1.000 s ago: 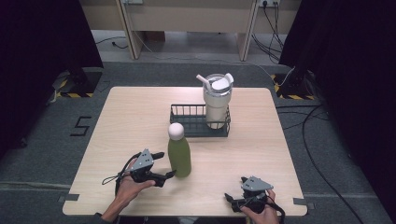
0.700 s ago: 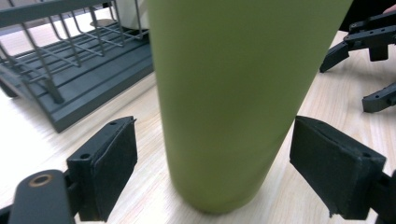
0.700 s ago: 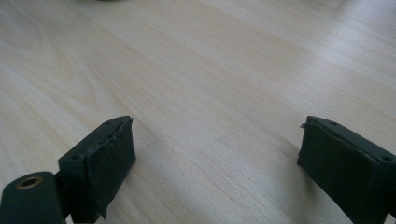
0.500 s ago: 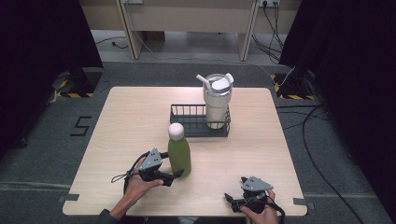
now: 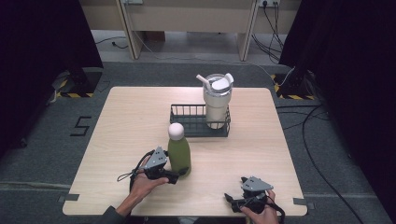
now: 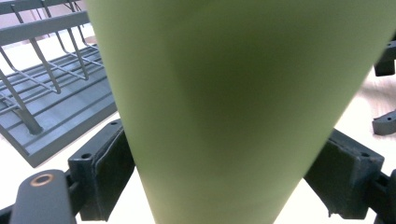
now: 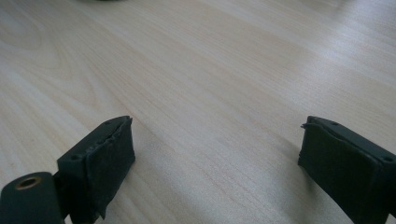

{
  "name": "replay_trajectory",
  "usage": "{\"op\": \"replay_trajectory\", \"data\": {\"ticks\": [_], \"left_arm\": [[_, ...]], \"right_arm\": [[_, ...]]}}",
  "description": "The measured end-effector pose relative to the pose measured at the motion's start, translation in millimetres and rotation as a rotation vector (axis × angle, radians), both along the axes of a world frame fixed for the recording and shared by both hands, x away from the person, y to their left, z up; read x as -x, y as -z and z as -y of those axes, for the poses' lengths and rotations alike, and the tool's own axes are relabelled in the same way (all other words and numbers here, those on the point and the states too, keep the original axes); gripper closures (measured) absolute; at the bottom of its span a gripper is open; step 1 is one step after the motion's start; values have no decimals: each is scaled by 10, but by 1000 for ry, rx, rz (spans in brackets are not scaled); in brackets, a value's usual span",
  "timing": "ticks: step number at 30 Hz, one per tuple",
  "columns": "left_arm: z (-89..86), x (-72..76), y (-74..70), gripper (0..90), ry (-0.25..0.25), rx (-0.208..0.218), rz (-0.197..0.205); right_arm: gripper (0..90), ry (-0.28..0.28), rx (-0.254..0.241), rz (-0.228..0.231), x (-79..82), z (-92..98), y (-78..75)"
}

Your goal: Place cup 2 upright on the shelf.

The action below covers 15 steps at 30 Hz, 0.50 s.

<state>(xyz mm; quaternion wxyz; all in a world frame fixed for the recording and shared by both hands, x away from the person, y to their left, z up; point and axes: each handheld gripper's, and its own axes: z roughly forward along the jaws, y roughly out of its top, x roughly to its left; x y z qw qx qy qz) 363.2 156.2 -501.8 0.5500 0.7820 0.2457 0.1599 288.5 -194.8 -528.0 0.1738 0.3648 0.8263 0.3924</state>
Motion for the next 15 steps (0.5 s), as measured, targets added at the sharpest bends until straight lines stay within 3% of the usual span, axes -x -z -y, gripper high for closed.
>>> {"op": "replay_trajectory", "data": {"ticks": [4,15], "left_arm": [[6,-24,46,156,0,26,-16],[51,-29,66,200,-1,25,2]], "right_arm": [[102,1,-1,0,1,-1,1],[99,1,-1,0,3,-2,2]]}}
